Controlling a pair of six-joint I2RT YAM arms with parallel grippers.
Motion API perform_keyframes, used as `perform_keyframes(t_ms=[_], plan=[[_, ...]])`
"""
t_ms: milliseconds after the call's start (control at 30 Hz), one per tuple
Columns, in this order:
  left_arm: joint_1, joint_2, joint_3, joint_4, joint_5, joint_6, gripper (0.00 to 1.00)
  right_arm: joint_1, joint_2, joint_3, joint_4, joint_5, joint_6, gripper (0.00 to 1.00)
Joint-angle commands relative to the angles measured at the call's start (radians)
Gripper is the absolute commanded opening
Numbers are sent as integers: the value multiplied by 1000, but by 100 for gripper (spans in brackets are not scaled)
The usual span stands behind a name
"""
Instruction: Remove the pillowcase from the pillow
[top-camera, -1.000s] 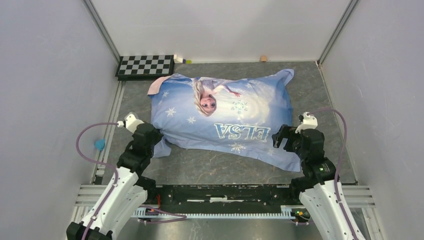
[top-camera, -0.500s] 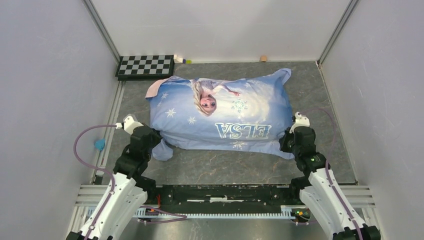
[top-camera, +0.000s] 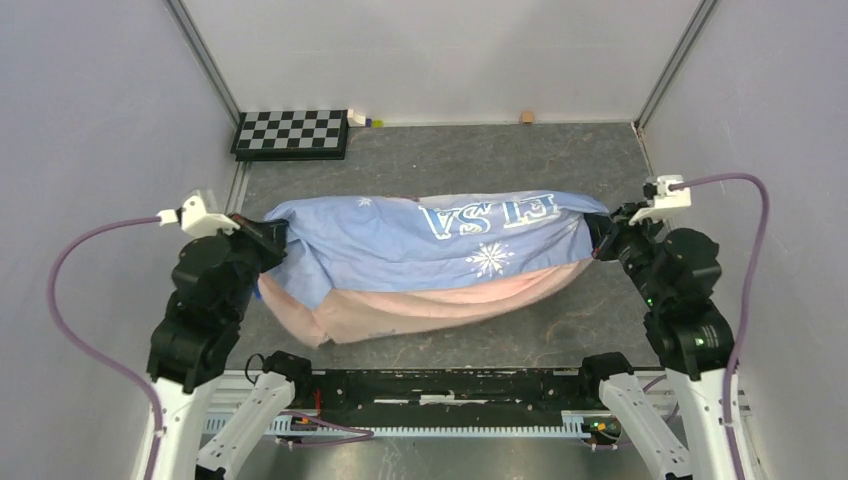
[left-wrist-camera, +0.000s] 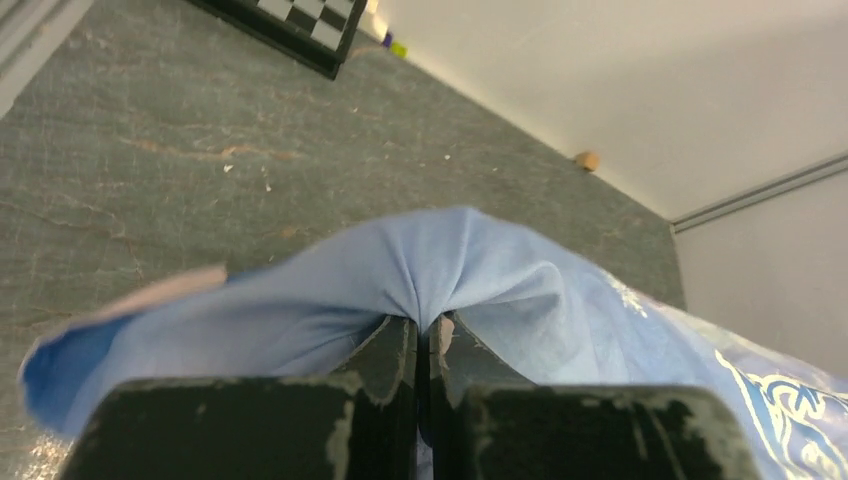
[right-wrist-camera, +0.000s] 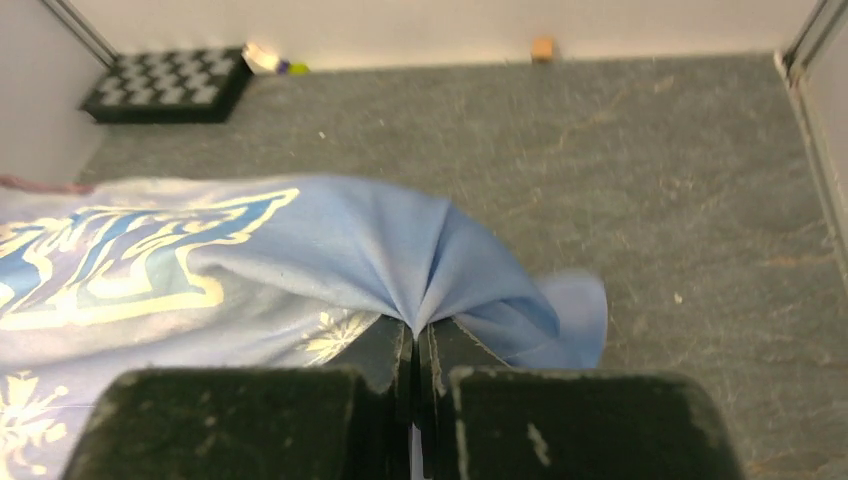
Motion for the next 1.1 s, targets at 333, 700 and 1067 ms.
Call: perform_keyframes(t_ms=[333, 700, 1067], plan=[[11, 543, 441, -57, 113, 99, 4, -2, 546, 310, 170, 144, -20, 32], [39, 576, 392, -25, 179, 153, 100, 1, 469, 139, 315, -75, -79, 98], [39, 248, -23, 110, 254, 103, 100, 3, 271, -110, 364, -287, -79, 98]])
